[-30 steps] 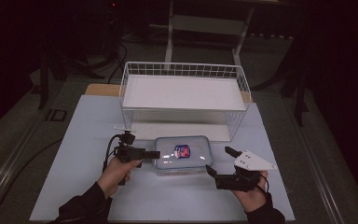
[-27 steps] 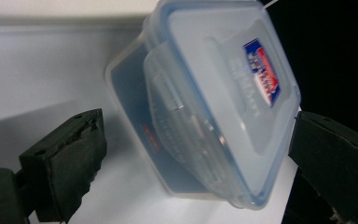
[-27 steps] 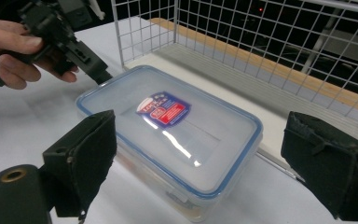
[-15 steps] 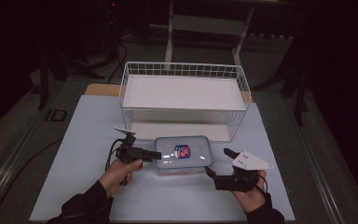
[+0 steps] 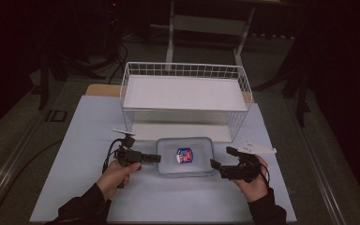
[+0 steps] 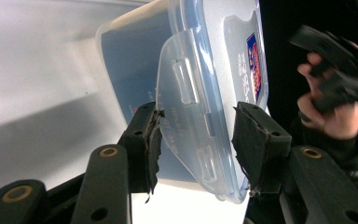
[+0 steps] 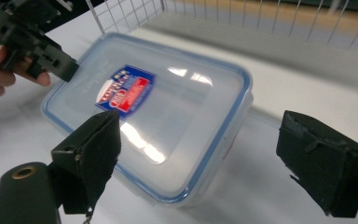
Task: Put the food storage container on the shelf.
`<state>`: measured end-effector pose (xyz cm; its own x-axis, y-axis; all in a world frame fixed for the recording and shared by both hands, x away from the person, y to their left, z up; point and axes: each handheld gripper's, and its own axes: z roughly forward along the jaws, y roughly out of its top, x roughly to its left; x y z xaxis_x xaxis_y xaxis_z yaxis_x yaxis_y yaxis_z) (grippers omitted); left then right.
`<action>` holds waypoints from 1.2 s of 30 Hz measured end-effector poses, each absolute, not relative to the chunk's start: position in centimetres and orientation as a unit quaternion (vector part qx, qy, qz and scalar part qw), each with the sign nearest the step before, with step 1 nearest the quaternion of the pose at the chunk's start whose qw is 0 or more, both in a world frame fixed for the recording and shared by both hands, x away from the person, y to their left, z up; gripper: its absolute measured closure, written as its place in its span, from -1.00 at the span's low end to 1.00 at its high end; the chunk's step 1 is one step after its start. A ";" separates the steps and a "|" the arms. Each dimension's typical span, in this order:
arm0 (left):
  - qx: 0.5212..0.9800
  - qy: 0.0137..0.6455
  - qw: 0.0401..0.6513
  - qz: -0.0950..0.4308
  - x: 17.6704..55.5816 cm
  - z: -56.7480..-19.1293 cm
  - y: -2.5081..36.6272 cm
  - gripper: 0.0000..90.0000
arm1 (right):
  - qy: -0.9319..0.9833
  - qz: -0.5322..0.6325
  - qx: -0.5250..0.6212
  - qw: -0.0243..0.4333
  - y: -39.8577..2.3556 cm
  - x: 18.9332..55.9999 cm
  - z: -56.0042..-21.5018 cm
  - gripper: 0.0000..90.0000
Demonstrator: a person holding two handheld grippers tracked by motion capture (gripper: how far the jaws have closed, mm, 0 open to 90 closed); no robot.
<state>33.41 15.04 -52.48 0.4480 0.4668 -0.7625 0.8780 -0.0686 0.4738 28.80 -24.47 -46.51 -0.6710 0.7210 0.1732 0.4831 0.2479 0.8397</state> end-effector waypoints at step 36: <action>0.726 0.430 0.507 -0.174 31.6 -51.8 15.0 0.30 | 0.767 0.482 0.414 -0.093 -26.2 32.4 -50.0 0.14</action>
<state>31.55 15.01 -51.85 0.5689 0.4475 -0.6900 0.8017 -0.1148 0.5866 32.36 -26.21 -49.95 -0.6393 0.5451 0.5423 0.7252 0.1929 0.6610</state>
